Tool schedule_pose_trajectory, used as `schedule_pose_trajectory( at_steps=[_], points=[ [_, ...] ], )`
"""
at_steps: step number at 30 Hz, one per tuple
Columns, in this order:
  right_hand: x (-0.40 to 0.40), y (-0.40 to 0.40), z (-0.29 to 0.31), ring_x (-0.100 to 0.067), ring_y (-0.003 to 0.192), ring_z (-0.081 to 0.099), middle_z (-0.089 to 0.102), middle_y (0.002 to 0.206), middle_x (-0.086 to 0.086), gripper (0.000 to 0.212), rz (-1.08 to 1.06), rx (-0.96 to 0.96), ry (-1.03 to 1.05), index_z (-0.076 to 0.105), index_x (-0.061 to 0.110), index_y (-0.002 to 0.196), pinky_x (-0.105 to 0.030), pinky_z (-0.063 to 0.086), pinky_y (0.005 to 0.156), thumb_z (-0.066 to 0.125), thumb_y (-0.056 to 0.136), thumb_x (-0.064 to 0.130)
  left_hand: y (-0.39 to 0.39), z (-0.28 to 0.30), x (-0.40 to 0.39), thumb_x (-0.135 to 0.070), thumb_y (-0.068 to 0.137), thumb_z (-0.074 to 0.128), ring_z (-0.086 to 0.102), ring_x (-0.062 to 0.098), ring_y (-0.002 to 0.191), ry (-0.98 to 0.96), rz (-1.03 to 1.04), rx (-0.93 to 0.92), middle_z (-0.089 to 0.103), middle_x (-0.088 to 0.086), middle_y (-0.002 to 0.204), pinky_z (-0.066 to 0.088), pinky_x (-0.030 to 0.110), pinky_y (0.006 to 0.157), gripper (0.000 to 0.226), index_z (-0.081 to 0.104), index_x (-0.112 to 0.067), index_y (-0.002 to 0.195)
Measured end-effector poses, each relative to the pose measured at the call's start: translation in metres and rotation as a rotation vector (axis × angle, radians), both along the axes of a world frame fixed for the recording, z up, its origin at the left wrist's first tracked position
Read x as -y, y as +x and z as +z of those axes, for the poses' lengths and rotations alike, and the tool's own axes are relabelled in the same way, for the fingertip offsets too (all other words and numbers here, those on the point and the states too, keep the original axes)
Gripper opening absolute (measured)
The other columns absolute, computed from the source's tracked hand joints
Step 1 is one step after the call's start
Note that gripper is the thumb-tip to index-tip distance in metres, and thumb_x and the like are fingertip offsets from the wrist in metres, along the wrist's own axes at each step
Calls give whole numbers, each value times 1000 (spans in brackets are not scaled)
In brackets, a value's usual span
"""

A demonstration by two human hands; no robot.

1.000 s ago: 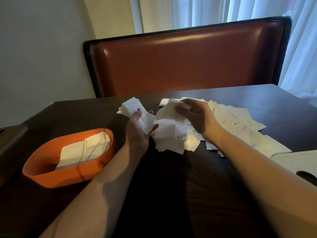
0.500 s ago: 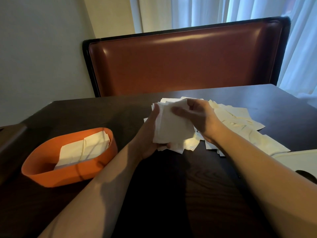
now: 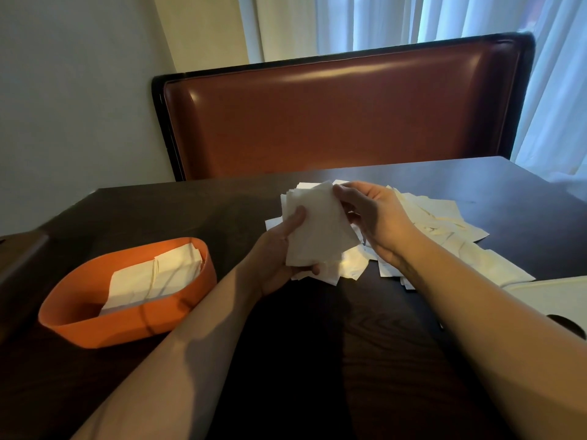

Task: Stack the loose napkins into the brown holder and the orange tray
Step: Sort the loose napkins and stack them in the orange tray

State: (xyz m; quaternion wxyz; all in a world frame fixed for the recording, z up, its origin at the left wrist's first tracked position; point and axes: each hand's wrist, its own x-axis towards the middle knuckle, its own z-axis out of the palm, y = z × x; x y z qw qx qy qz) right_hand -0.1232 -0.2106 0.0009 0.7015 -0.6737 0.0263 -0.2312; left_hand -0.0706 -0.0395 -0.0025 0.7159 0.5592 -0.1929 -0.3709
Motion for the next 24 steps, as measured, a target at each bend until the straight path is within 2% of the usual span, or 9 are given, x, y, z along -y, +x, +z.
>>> schedule_pose_trajectory(
  at_steps=[4,7,8,10,12,16,22,24],
  points=[
    [1,2,-3,-25,83,53,62,91,-18,29,-3,2,-16,69,-6,104,-39,44,78,55,100,19,1,0,0,-46,100,41,68,24,78,21,-6,-11,73,8,87,51,33,56,40,58,-13,115],
    [0,-1,0,-15,82,62,69,93,-9,29,78,-32,0,70,3,111,-27,52,75,55,99,25,2,1,0,-45,99,42,68,25,80,16,-7,-22,73,9,89,51,35,60,39,57,-13,117],
    [1,-1,1,-15,82,63,70,94,-9,31,78,-36,-9,71,4,111,-26,52,75,56,98,28,2,1,0,-44,99,42,69,24,78,24,-11,-17,74,8,88,51,37,64,38,57,-13,116],
    [1,0,1,-16,83,63,70,97,-12,30,24,-42,-70,73,6,106,-30,52,76,61,95,31,0,0,0,-44,99,42,71,22,75,61,-31,5,74,6,83,51,39,68,35,55,-14,114],
    [1,1,0,-14,81,62,70,99,-15,27,-28,-53,-116,74,5,102,-30,51,75,64,94,28,-2,1,0,-44,99,41,72,21,73,79,-57,9,74,5,82,53,35,60,36,54,-15,115],
    [3,1,-1,-18,81,60,67,94,-17,28,-32,-38,-30,73,0,102,-30,50,70,63,95,26,0,0,1,-45,99,42,72,22,76,81,-55,-4,75,6,85,54,35,60,36,54,-16,116],
    [8,1,-1,-21,83,60,67,93,-15,30,19,-62,-41,73,0,103,-31,51,74,61,97,26,1,0,-1,-44,99,44,72,21,77,58,-48,-18,74,6,86,55,36,66,34,55,-17,116],
    [8,1,-1,-22,84,60,68,95,-18,28,9,-61,-49,74,0,101,-32,51,76,63,95,26,0,0,-1,-40,95,49,70,25,82,48,-71,-30,72,10,95,56,35,59,37,54,-14,120]
  ],
)
